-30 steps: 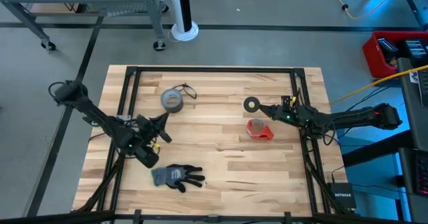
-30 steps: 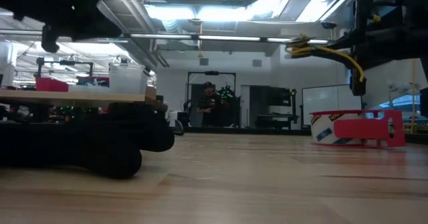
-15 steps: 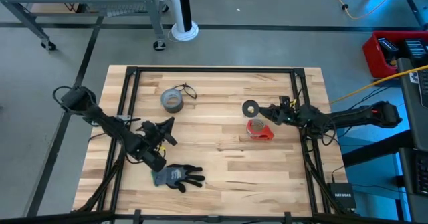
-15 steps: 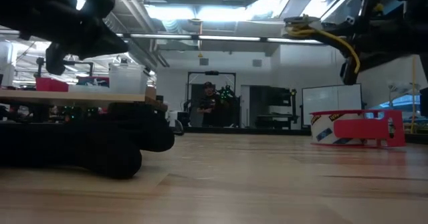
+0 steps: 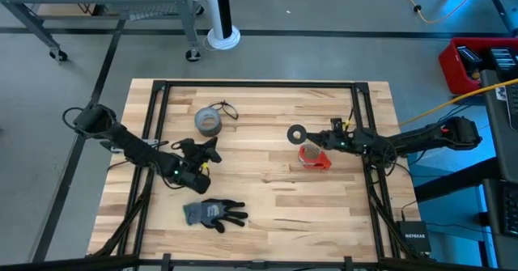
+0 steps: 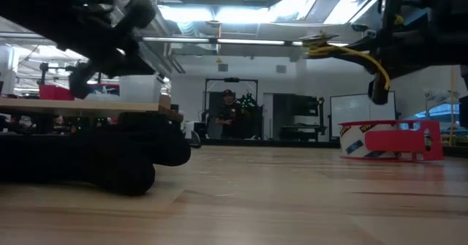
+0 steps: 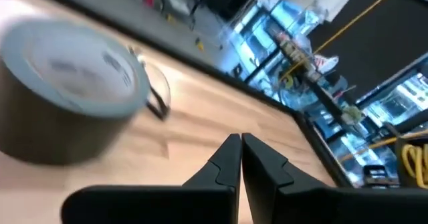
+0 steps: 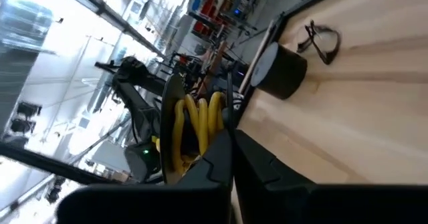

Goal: Coil cords
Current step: Coil the yellow wire onto the spool

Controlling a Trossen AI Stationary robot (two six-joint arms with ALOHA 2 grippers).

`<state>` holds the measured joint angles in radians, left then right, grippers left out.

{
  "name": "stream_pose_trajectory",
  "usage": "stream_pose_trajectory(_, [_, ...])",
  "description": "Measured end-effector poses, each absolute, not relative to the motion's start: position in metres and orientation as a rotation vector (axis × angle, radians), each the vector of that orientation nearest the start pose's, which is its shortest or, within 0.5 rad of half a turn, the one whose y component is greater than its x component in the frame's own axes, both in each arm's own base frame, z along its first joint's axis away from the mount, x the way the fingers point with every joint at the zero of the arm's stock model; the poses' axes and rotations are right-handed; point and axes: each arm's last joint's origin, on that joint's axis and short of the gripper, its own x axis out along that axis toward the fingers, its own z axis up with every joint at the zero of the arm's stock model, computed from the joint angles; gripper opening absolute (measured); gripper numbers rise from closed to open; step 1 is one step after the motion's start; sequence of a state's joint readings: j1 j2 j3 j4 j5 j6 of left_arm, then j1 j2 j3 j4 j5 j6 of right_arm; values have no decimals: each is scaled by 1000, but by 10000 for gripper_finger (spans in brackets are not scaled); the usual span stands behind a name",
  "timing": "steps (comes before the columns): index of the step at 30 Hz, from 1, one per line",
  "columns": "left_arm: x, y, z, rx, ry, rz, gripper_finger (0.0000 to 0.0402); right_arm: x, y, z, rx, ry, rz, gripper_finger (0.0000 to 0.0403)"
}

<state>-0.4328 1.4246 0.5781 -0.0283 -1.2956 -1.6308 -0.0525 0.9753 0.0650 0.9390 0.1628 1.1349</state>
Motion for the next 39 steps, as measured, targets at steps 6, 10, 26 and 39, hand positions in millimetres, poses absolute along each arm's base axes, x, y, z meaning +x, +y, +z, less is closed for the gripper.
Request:
stream_pose_trajectory(6, [248,-69,175,-681,3,841,2,199,-12,177,1188,-55,-117,5])
stream_pose_trajectory(10, [251,-64,177,-473,107,813,2,226,-13,173,1255,16,-123,5])
stream_pose_trajectory(26, [250,-66,176,-343,171,791,1,316,-10,160,1397,156,-76,5])
stream_pose_trajectory(39, [250,-63,172,-299,256,746,1,322,8,124,1338,396,-246,5])
